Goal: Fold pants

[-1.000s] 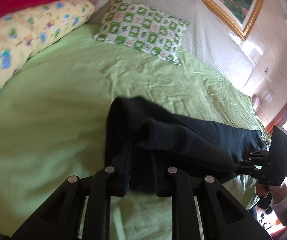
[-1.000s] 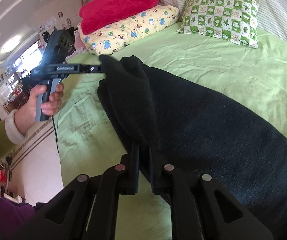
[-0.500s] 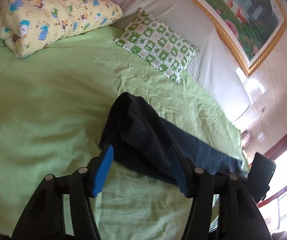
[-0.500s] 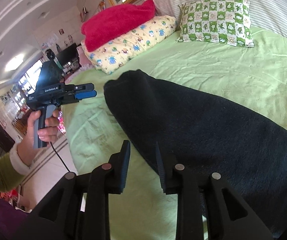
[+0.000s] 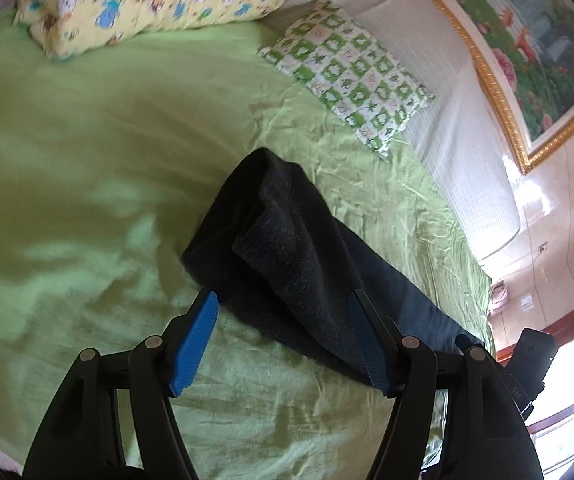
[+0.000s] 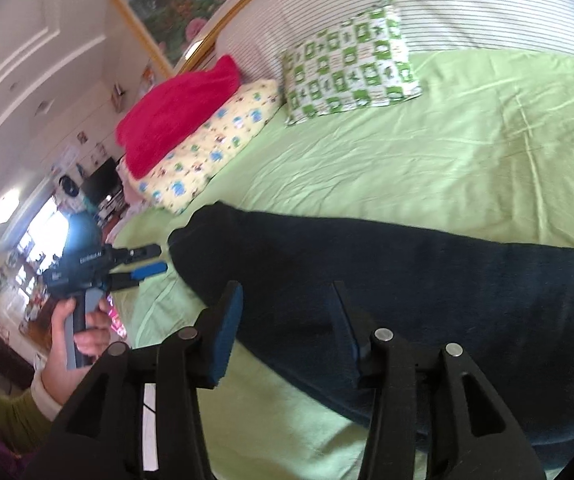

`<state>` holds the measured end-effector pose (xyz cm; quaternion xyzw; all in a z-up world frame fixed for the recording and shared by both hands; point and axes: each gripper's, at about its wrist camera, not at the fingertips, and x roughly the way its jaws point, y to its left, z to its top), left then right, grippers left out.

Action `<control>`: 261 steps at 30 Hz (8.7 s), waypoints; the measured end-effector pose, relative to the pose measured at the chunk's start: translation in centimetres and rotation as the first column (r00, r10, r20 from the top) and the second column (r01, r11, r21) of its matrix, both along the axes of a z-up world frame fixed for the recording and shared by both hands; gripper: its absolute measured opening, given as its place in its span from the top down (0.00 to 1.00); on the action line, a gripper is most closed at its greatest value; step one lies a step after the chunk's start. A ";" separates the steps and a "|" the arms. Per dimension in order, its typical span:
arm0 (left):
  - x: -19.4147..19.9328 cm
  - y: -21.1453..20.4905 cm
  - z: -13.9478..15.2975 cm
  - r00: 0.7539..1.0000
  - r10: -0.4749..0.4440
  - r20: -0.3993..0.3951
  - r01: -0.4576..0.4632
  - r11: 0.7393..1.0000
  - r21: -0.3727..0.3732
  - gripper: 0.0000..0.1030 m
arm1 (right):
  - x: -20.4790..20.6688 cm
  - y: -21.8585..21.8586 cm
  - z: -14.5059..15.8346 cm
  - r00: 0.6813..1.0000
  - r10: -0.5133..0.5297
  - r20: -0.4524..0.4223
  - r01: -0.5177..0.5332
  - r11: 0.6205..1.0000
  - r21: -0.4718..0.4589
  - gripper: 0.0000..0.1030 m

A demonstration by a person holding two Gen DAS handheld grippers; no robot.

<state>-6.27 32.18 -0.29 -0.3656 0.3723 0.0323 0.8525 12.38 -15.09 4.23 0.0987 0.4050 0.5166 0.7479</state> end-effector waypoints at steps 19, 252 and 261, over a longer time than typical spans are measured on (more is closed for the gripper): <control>4.0 0.5 -3.1 0.996 0.041 -0.077 -0.040 0.999 0.008 0.30 | 13.6 13.4 -5.4 0.927 0.243 -0.284 -0.331 0.887 -0.323 0.61; -0.2 -13.7 0.3 0.986 -0.149 0.069 0.151 0.989 -0.013 0.40 | -4.3 -3.6 -2.1 0.966 -0.131 -0.223 0.165 0.976 0.144 0.27; -2.5 -11.7 0.0 0.997 -0.034 0.062 0.037 0.999 -0.037 0.27 | -4.9 -1.4 -1.8 0.982 -0.079 -0.171 0.094 0.992 0.083 0.24</control>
